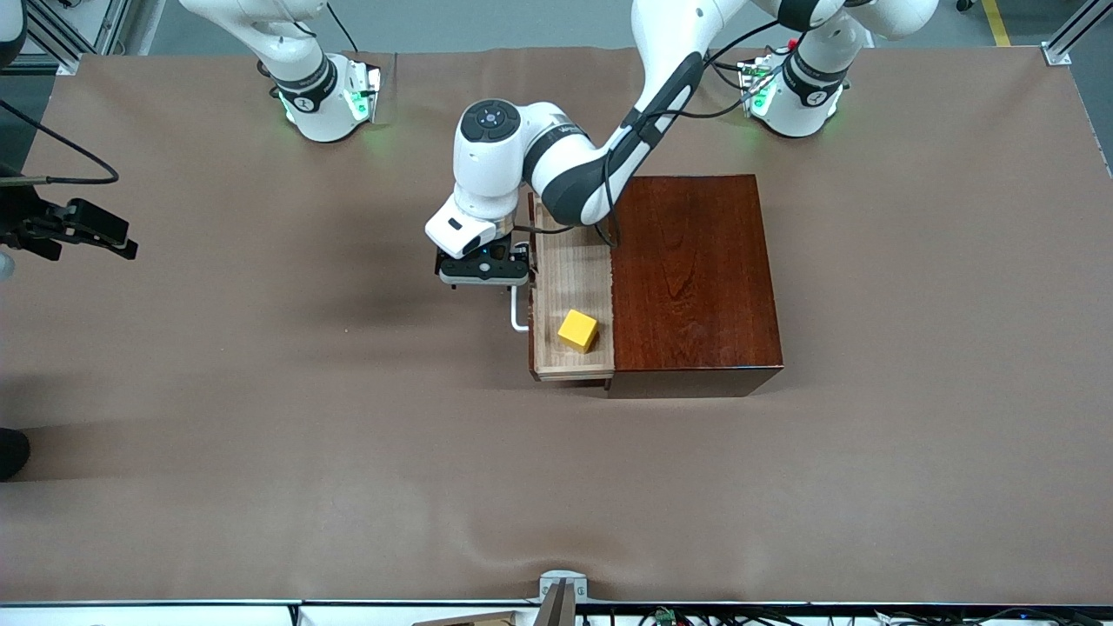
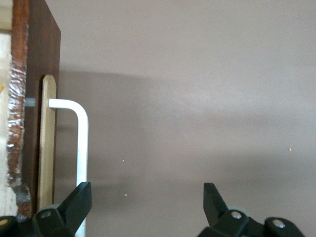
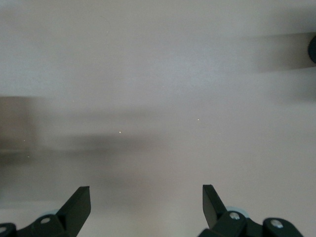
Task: Open drawer, take yellow block, close drawer
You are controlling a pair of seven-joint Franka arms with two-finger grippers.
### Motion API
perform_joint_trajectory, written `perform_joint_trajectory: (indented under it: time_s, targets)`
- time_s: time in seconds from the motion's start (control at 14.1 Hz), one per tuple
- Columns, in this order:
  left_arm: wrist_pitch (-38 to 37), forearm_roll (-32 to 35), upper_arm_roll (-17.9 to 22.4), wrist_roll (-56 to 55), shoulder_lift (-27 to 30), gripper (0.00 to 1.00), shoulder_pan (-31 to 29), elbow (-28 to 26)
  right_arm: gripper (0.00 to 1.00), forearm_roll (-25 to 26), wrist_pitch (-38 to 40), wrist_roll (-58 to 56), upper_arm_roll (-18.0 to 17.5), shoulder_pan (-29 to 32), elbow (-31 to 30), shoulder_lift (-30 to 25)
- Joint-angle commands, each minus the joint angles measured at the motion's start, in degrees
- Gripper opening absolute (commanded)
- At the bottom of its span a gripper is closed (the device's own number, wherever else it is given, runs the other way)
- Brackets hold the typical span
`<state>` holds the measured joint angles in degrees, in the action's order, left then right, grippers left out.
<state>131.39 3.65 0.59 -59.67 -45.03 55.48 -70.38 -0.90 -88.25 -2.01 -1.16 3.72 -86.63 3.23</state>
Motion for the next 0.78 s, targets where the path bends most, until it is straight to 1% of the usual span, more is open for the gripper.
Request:
perform_joint_trajectory:
  time_s: [0.0, 0.28, 0.43, 0.57, 0.71]
  targets:
    - [0.4, -0.7, 0.3, -0.4, 0.1, 1.0, -0.1, 1.3, 1.0, 0.0, 0.1, 0.1, -0.2, 0.2, -0.5, -1.0]
    - [0.3, -0.8, 0.4, -1.8, 3.8, 1.0, -1.8, 1.2, 1.0, 0.0, 0.1, 0.1, -0.2, 0.2, -0.5, -1.0]
    - [0.2, -1.2, 0.5, -2.3, 6.7, 1.0, -3.5, 0.9, 1.0, 0.0, -0.1, 0.1, -0.2, 0.3, -0.4, -1.0]
    - [-1.7, -2.8, 0.5, -2.3, 9.1, 1.0, -6.2, 0.9, 1.0, 0.0, -0.3, 0.1, -0.2, 0.1, -0.4, -1.0]
    - [-3.2, -2.9, 0.5, -2.2, 11.1, 1.0, -8.7, 0.9, 1.0, -0.1, -0.3, 0.1, -0.3, 0.1, -0.4, -0.9]
